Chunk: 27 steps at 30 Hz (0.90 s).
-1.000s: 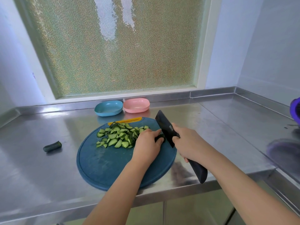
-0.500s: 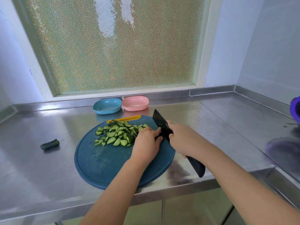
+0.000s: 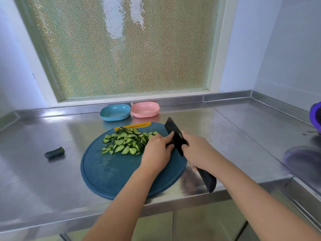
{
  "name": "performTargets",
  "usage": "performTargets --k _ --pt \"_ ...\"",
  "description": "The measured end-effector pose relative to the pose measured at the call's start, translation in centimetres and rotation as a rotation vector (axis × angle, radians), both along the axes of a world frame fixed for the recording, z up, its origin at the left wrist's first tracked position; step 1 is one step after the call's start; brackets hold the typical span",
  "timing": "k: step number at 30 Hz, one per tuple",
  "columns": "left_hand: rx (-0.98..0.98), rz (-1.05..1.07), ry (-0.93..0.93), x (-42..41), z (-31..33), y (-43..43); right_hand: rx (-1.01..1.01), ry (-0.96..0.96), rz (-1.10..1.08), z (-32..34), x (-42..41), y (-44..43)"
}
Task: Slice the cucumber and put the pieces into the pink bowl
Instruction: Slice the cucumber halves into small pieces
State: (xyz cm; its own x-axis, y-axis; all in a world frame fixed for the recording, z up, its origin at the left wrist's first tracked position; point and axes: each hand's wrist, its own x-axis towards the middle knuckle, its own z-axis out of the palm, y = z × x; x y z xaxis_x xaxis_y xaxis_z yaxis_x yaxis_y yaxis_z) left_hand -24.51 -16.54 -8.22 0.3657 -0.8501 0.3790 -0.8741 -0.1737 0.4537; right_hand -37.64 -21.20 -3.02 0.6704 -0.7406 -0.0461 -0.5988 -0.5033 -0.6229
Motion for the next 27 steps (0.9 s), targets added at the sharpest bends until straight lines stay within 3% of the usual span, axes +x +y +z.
performTargets --k 4,27 --pt "0.002 0.0 0.017 -0.08 -0.11 0.03 -0.077 0.002 0.039 0.56 -0.05 -0.38" --pt "-0.041 -0.026 0.03 0.11 -0.2 -0.05 0.068 -0.097 0.005 1.1 -0.85 -0.04"
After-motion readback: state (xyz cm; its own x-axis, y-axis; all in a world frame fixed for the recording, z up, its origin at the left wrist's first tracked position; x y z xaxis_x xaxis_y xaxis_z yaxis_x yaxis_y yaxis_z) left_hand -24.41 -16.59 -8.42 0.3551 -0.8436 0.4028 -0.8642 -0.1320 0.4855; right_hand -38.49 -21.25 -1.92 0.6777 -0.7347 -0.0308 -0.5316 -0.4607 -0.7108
